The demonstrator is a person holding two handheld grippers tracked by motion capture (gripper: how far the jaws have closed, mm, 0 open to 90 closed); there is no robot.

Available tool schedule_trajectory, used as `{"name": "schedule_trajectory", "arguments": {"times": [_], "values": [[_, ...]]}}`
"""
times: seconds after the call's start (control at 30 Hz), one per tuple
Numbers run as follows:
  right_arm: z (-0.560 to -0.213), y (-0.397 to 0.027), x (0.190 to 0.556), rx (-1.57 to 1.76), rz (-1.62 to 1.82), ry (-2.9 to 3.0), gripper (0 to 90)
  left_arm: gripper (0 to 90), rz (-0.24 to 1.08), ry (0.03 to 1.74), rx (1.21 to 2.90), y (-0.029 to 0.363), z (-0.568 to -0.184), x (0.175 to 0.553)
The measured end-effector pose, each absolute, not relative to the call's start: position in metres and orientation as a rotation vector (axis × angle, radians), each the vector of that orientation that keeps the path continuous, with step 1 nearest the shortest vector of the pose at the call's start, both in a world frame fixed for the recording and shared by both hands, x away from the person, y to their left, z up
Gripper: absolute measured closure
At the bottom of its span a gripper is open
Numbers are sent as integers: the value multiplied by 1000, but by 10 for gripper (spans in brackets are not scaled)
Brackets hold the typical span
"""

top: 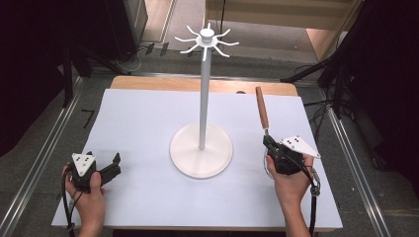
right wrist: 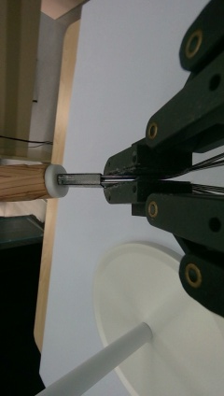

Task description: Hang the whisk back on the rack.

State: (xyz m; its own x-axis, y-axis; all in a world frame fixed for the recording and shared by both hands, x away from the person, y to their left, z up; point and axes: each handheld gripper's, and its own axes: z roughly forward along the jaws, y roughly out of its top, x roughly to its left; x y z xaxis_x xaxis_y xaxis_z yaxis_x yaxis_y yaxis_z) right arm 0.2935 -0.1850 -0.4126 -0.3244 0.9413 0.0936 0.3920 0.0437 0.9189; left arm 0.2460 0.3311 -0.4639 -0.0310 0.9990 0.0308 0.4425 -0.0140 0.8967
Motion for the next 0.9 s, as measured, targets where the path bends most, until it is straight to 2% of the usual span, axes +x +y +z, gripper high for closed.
{"name": "schedule_trajectory", "arguments": {"times": [0.9], "values": [[-399, -165, 282, 1180, 1383, 1631, 877, 135, 999, 1561, 1551, 331, -464, 246]]}}
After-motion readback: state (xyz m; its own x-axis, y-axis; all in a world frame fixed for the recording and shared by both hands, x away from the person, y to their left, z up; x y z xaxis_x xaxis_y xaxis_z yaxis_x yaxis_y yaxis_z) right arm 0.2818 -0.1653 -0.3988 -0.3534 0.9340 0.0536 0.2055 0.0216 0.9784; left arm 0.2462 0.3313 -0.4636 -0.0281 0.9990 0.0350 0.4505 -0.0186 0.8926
